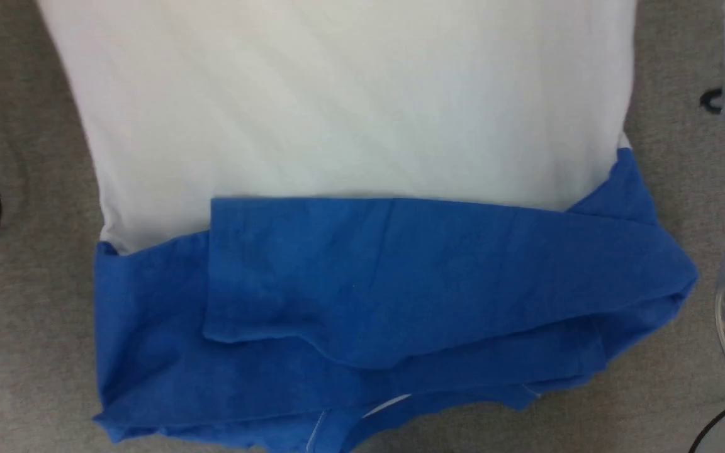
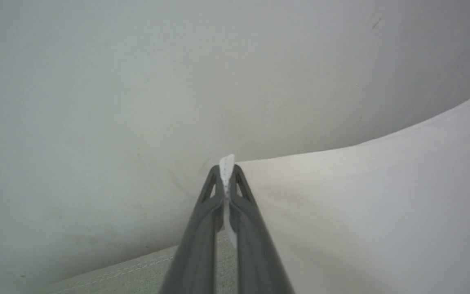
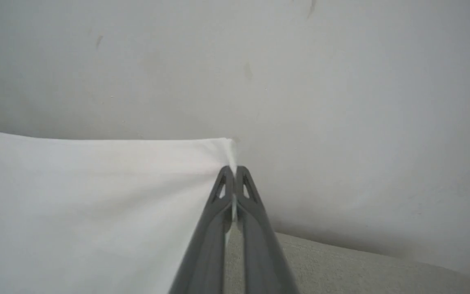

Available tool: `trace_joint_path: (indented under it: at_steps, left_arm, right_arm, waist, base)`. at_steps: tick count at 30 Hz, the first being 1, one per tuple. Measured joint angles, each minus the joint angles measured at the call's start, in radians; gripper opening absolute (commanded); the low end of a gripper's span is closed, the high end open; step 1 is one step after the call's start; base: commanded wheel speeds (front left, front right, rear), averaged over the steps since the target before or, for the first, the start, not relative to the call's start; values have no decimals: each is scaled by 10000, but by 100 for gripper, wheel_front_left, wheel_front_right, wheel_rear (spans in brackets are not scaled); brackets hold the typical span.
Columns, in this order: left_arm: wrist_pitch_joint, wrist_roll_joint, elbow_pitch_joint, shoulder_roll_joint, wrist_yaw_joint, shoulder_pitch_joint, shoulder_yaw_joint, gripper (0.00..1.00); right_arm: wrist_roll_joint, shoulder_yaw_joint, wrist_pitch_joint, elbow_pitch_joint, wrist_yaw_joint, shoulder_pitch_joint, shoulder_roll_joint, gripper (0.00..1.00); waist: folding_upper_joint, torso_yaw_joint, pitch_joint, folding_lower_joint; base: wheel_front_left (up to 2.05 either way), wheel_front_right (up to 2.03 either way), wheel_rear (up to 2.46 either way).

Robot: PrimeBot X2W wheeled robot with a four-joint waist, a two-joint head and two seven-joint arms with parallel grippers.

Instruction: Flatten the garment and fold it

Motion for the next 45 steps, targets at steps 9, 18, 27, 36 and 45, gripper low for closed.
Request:
trace_joint_path:
  at_steps: [9,18,27,36,45]
  left_arm:
    - [-1638,-265,-531,12,-13,2486,58,0]
    - [-2255,-1220,-1655,-407,-79,5781,-13,0]
    - [-2017,-2303,-2796,-500,-136,9545,-280,0]
    - [-1296,-3432,-3578,-554,-82,11974,-477,0]
    - [-270,-4464,-3611,-779,-92,13140,-918,0]
  right_arm:
    - [1386,1360,-1699,-1093,-2,2324,-995,0]
    - [2740,2044,-1687,-3482,-4,6052,-2100,0]
    - [3607,922,-117,-6358,-2,10520,-2746,0]
    - [3689,-537,2075,-8322,-2,13794,-1787,0]
    - [2955,-1469,3883,-8891,-4,15377,-633,0]
  waist:
    - [0,209,-1331,-1]
    - [0,503,-3037,-3]
    - [0,872,-4630,-6]
    - [0,1214,-5694,-4]
    - [0,1463,-6076,-1]
  base:
    - [0,0,0]
    - [0,0,0]
    - [0,0,0]
    - [0,0,0]
    - [0,0,0]
